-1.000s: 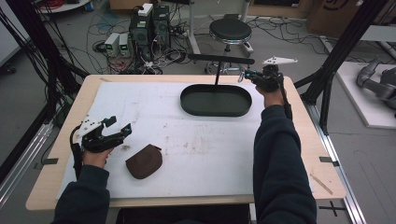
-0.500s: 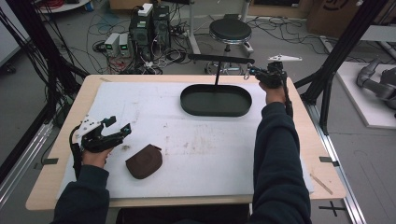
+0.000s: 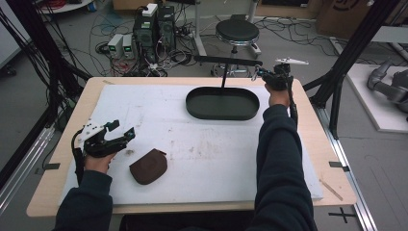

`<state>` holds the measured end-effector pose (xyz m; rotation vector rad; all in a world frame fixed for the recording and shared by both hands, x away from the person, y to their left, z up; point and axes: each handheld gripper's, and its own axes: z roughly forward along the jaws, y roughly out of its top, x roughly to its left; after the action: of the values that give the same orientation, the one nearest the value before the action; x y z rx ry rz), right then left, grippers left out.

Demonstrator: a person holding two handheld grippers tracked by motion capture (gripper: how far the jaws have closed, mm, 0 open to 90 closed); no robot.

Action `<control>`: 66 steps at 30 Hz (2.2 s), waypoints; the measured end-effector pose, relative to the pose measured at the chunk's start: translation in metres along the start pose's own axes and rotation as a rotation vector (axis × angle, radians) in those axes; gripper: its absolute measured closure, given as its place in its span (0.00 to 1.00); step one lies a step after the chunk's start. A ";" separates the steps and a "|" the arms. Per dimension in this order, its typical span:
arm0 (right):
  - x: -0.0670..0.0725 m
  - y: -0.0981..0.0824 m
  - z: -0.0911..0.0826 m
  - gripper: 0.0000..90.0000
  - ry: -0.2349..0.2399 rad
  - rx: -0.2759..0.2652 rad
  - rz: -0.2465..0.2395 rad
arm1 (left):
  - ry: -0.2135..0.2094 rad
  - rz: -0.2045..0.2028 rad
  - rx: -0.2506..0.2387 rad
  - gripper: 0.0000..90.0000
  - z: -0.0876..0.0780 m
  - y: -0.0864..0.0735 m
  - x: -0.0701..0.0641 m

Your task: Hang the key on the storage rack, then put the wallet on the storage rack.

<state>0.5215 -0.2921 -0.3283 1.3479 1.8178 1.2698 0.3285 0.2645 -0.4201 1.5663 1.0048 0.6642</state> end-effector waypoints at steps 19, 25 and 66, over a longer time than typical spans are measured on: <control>0.026 -0.014 -0.090 0.29 0.070 0.063 -0.260 | -0.050 -0.029 0.010 0.29 0.000 -0.001 -0.004; 0.039 -0.051 -0.120 0.23 0.100 0.042 -0.303 | -0.069 -0.023 0.013 0.29 0.000 -0.001 -0.009; 0.062 -0.129 -0.122 0.23 0.169 0.071 -0.289 | -0.247 -0.023 0.130 0.21 -0.001 -0.004 -0.032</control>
<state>0.3431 -0.2869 -0.3886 0.9911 2.1029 1.2019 0.3114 0.2368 -0.4212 1.7005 0.8923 0.3838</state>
